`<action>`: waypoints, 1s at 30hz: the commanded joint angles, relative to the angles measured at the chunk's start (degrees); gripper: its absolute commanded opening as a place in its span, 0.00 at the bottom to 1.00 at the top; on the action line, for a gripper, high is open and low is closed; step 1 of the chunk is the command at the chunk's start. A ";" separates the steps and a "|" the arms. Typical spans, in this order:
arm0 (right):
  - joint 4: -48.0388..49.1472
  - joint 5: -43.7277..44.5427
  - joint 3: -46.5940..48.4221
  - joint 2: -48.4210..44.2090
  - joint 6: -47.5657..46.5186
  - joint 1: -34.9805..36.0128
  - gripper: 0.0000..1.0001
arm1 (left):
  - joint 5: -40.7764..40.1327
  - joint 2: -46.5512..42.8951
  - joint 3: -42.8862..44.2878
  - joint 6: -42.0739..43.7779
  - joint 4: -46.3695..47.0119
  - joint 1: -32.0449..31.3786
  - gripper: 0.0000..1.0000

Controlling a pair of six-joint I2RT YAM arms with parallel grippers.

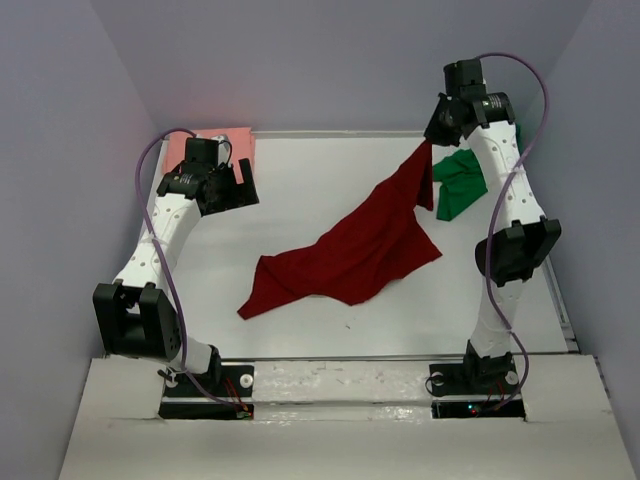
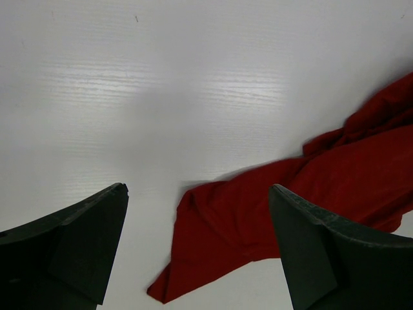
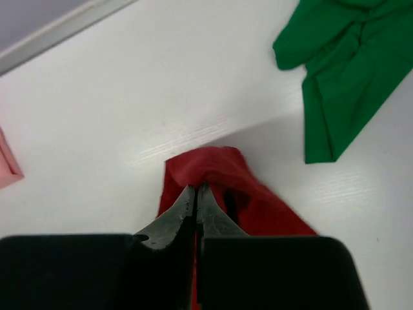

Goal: Fold and stack the t-shirts
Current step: Flatten the tshirt out

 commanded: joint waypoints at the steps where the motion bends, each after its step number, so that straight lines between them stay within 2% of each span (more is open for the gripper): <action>1: 0.45 -0.50 7.60 4.74 -0.47 0.68 0.00 | 1.04 -0.12 1.84 0.79 -0.74 0.26 0.99; 3: -1.57 -1.03 8.49 6.78 0.14 0.68 0.00 | 0.17 -0.29 2.11 1.23 -1.36 0.26 0.99; 6: 1.12 -0.33 3.59 5.12 -0.03 0.68 0.00 | -0.54 -0.99 1.50 1.41 -1.53 0.26 0.99; 8: 3.42 -4.88 0.06 4.41 -1.00 0.68 0.00 | -0.63 -1.35 0.97 1.41 -1.45 0.26 0.99; 9: 4.30 -8.64 -0.20 5.02 -1.17 0.68 0.00 | -0.54 -1.35 0.36 1.32 -1.27 0.26 0.99; 10: 6.05 -19.73 0.49 5.89 -2.04 0.68 0.00 | -0.46 -1.35 0.18 1.06 -1.10 0.26 0.99; 11: 6.24 -24.63 1.45 7.12 -1.70 0.68 0.00 | -0.28 -1.35 0.00 0.88 -0.92 0.26 0.99; 12: 5.98 -34.94 3.20 11.83 -0.74 1.20 0.00 | -0.10 -1.09 0.09 0.71 -0.66 0.26 0.99; 15: 1.79 -46.53 8.30 15.55 -0.90 3.74 0.00 | -0.10 -0.56 0.61 0.44 -0.66 0.26 0.99; 17: -1.21 -55.41 12.51 19.69 -5.55 7.60 0.00 | -0.19 -0.38 1.05 0.35 -0.48 0.26 0.99; 20: -0.18 -67.71 9.91 19.35 -6.88 11.13 0.00 | -0.63 0.06 1.49 0.53 -0.57 0.26 0.99; 25: 2.55 -77.66 0.26 13.47 -8.21 16.93 0.00 | -1.60 0.85 2.02 0.79 -0.92 0.26 0.99; 30: 3.26 -79.26 -3.45 6.26 -6.88 21.15 0.00 | -1.51 1.64 2.19 0.79 -0.39 0.26 0.99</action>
